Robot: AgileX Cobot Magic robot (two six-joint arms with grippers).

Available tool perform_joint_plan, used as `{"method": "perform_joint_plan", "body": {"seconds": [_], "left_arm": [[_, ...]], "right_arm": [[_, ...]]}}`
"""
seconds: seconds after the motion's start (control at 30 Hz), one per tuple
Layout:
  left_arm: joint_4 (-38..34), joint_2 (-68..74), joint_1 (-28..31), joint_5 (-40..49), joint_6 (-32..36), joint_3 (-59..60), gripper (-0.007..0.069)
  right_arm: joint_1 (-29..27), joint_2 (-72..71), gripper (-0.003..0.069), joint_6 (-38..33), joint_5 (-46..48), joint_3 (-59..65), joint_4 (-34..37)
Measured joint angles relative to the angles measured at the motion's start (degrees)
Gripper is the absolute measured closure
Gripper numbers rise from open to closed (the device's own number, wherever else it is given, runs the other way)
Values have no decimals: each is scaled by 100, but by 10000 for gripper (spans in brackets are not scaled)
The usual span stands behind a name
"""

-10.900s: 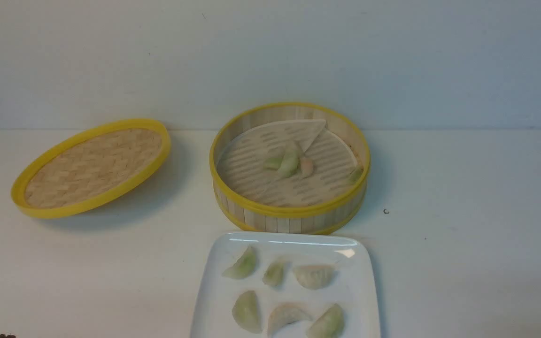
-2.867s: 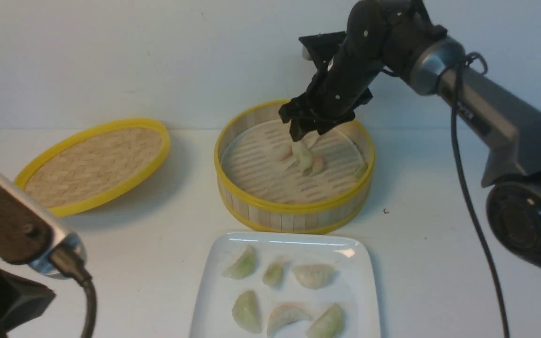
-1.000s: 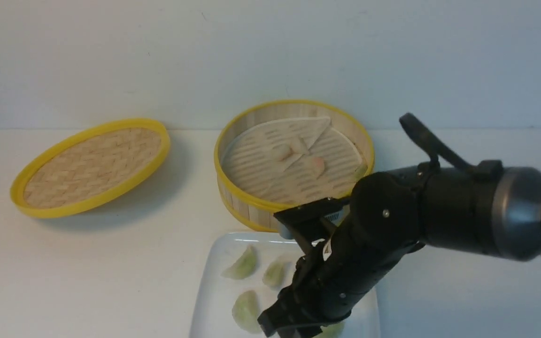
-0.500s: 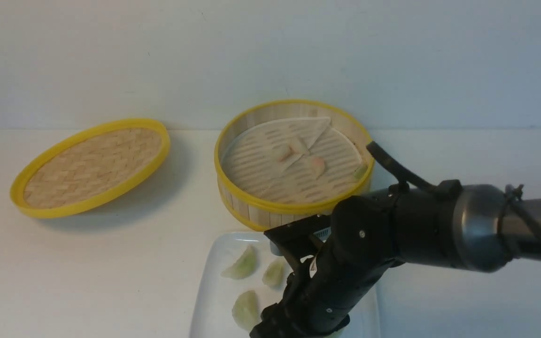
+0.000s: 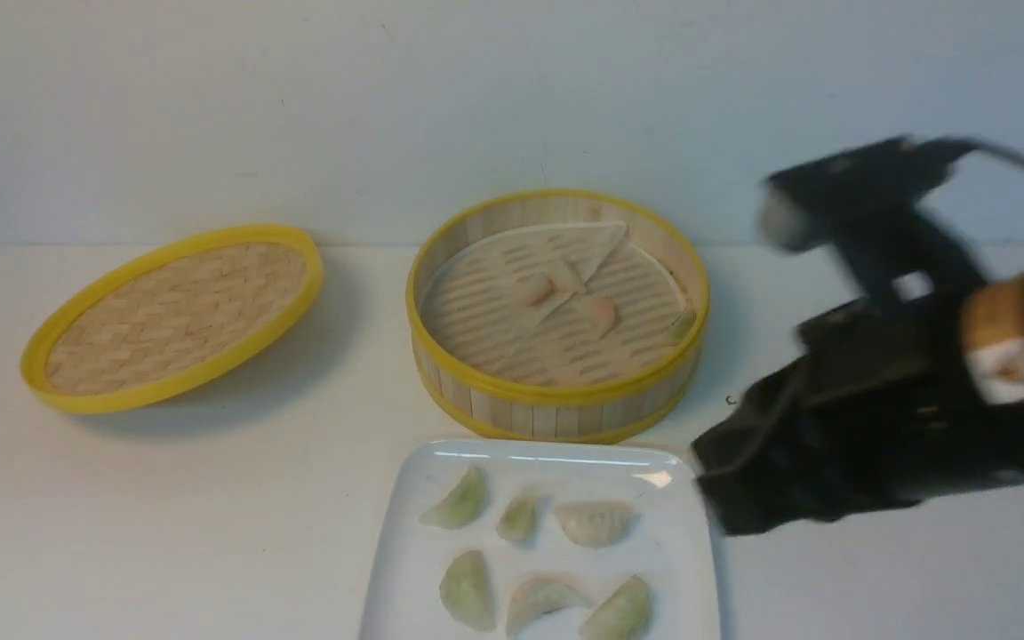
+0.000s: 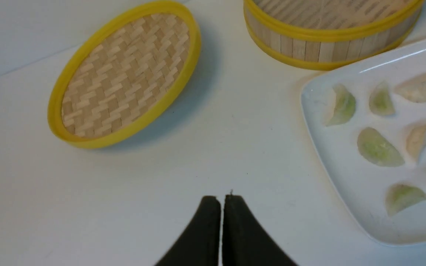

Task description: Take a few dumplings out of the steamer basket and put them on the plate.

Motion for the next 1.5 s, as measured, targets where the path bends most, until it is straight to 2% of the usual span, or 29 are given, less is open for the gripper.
{"method": "perform_joint_plan", "body": {"seconds": [0.13,0.33,0.5,0.7,1.0,1.2,1.5], "left_arm": [[-259,0,0,-62,-12,221,631],[-613,6,0,-584,-12,612,631],[-915,11,0,-936,-17,681,631],[-1035,-13,0,-1482,-17,789,631],[-1310,-738,0,-2984,27,1838,631],[-1658,-936,0,-3169,27,2116,631],[-1718,-936,0,-3169,27,2116,631]], "right_arm": [[0,-1530,672,154,-156,353,-437],[0,-4581,672,290,-1378,1805,-1308],[0,-6282,672,460,-1910,2735,-1782],[0,-6416,672,470,-2090,3167,-1927],[0,-6370,673,465,-2347,3172,-1980],[0,-6370,673,465,-2351,3172,-1980],[0,-6370,673,465,-2351,3172,-1986]]}}
